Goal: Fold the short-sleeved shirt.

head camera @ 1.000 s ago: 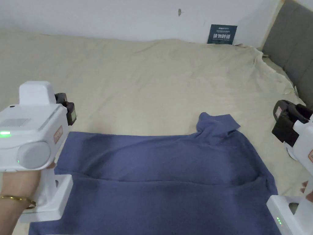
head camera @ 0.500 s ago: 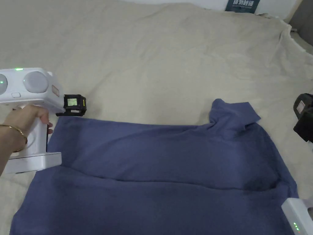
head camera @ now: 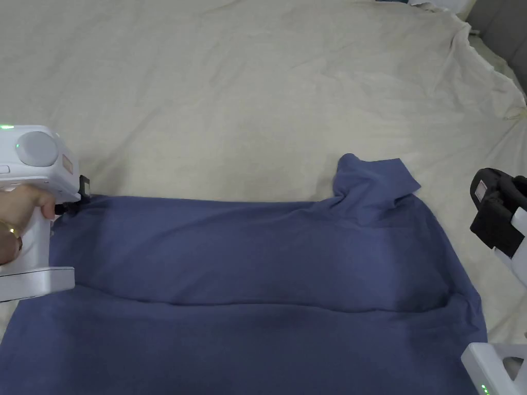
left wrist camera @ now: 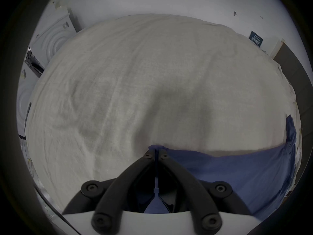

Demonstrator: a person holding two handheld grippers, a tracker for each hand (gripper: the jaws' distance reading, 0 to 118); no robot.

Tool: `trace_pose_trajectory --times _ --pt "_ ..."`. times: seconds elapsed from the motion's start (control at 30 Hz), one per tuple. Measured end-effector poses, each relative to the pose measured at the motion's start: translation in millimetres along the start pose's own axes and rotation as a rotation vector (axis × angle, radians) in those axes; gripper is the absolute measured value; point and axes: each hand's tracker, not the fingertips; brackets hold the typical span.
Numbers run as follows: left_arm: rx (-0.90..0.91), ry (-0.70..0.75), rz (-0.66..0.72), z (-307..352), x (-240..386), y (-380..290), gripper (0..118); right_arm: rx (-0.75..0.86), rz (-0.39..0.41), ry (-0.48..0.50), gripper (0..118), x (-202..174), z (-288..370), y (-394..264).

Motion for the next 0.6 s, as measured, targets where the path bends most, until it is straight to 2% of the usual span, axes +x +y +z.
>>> trace_pose_trajectory --times 0.17,0.3,0.4,0.47,0.5,0.53,0.6 --pt "0.177 -0.069 0.059 40 -13 -5 0 -0.004 -0.013 0.005 0 8 3 7" --pt "0.266 -0.105 0.07 75 -23 -16 0 -0.019 -0.035 0.05 0 22 -14 20" --pt "0.292 -0.119 0.058 91 -27 -21 0 -0.078 -0.038 0.056 0 33 -42 35" --pt "0.302 -0.125 0.058 98 -28 -24 0 -0.175 -0.035 0.043 1 38 -67 45" --pt "0.303 -0.126 0.061 100 -29 -25 0 -0.22 -0.066 0.049 5 42 -82 49" --pt "0.304 -0.129 0.068 101 -30 -25 0 -0.299 -0.113 0.042 29 46 -96 53" --pt "0.302 -0.136 0.083 102 -32 -26 0 -0.44 -0.144 0.071 91 49 -124 54"
